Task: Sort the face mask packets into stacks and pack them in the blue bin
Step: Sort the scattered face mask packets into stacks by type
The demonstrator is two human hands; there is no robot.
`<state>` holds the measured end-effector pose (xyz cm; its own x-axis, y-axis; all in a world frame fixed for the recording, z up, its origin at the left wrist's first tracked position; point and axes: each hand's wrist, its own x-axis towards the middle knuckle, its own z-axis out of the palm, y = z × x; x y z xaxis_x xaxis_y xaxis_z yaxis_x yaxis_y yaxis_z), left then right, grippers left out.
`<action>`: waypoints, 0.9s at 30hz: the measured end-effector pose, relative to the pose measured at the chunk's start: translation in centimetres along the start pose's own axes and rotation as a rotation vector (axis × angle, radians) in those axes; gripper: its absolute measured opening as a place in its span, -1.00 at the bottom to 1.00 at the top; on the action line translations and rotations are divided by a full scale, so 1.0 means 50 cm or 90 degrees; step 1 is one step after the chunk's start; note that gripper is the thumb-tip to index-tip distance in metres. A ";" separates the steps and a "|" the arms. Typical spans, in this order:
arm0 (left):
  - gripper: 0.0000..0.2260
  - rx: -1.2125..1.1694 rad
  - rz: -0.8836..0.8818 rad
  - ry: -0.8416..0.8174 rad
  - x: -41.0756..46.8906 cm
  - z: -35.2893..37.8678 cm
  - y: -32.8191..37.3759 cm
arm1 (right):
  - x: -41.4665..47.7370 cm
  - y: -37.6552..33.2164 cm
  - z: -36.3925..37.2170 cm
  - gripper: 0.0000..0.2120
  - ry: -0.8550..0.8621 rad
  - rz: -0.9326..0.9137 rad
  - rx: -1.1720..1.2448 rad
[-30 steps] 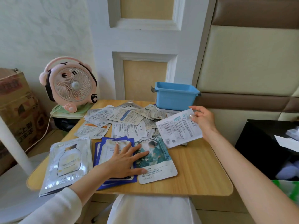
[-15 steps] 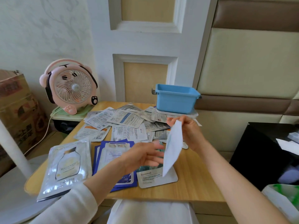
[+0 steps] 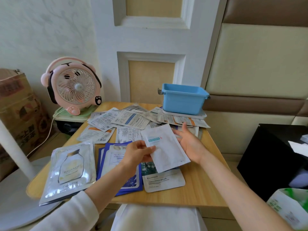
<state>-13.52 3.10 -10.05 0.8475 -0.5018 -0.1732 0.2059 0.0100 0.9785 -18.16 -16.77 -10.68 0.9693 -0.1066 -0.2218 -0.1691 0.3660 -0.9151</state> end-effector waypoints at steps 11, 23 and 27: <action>-0.37 0.993 0.077 -0.020 0.025 -0.054 -0.072 | -0.018 0.003 -0.085 -0.67 0.424 -0.009 -0.790; -0.35 1.093 0.034 -0.059 0.005 -0.046 -0.063 | -0.022 0.009 -0.074 -0.52 0.443 -0.070 -0.958; -0.36 1.092 0.041 -0.058 0.001 -0.046 -0.063 | 0.005 0.028 -0.023 -0.66 0.333 -0.285 -0.842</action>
<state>-13.01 5.07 -13.38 0.7918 -0.5819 -0.1853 -0.5942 -0.8042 -0.0139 -18.34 -17.34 -12.39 0.8594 -0.3971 0.3221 -0.1957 -0.8374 -0.5103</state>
